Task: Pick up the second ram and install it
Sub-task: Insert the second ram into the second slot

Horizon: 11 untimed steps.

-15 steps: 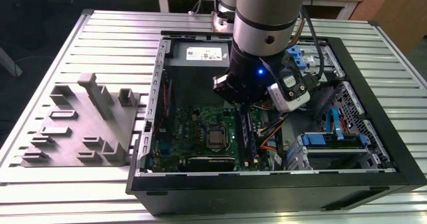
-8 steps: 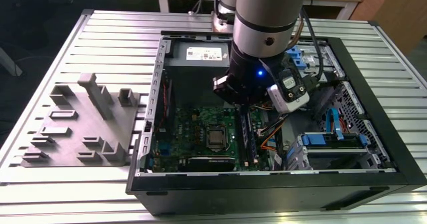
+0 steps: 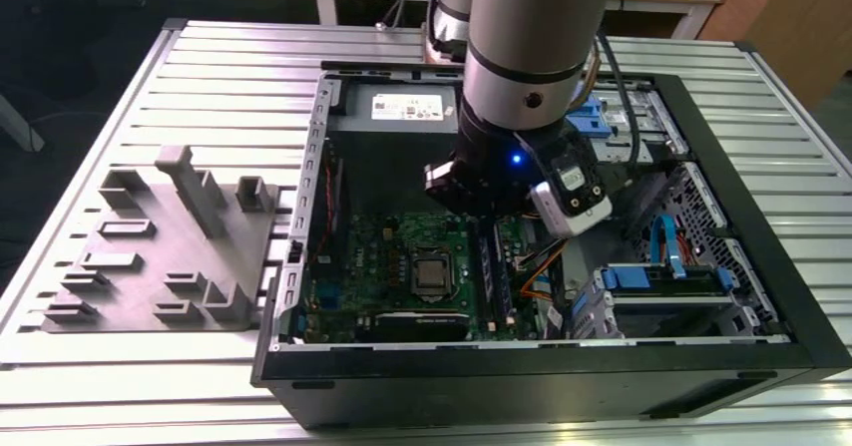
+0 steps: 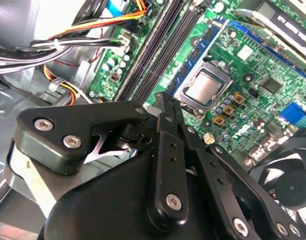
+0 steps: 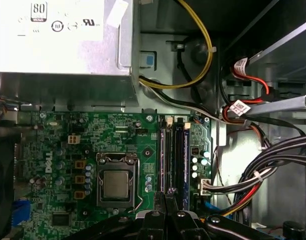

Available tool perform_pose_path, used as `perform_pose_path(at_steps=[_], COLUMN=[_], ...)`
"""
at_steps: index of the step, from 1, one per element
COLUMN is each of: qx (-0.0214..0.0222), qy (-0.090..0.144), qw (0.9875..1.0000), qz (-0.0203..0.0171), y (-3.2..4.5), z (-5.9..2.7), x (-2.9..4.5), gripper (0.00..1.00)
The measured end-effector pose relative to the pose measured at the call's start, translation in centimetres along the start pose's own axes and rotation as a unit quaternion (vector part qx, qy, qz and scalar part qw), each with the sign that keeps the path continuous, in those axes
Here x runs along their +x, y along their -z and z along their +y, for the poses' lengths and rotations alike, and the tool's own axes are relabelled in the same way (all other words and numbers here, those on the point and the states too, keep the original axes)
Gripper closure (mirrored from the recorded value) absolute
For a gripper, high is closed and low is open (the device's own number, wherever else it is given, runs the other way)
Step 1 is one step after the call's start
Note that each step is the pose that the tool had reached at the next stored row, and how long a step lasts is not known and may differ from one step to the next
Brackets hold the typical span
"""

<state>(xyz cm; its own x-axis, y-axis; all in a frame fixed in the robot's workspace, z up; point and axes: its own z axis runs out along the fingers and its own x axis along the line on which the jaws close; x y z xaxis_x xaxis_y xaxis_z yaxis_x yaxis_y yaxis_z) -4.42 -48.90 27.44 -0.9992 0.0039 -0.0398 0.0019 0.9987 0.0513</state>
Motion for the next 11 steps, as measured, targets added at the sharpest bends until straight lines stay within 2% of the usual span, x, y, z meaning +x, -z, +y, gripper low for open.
perform_pose_path(at_steps=[11], qx=[-0.0001], qy=[0.0], qw=[1.0], qz=[0.0], y=[-0.69], z=[-0.09], x=[-0.96], gripper=[0.92])
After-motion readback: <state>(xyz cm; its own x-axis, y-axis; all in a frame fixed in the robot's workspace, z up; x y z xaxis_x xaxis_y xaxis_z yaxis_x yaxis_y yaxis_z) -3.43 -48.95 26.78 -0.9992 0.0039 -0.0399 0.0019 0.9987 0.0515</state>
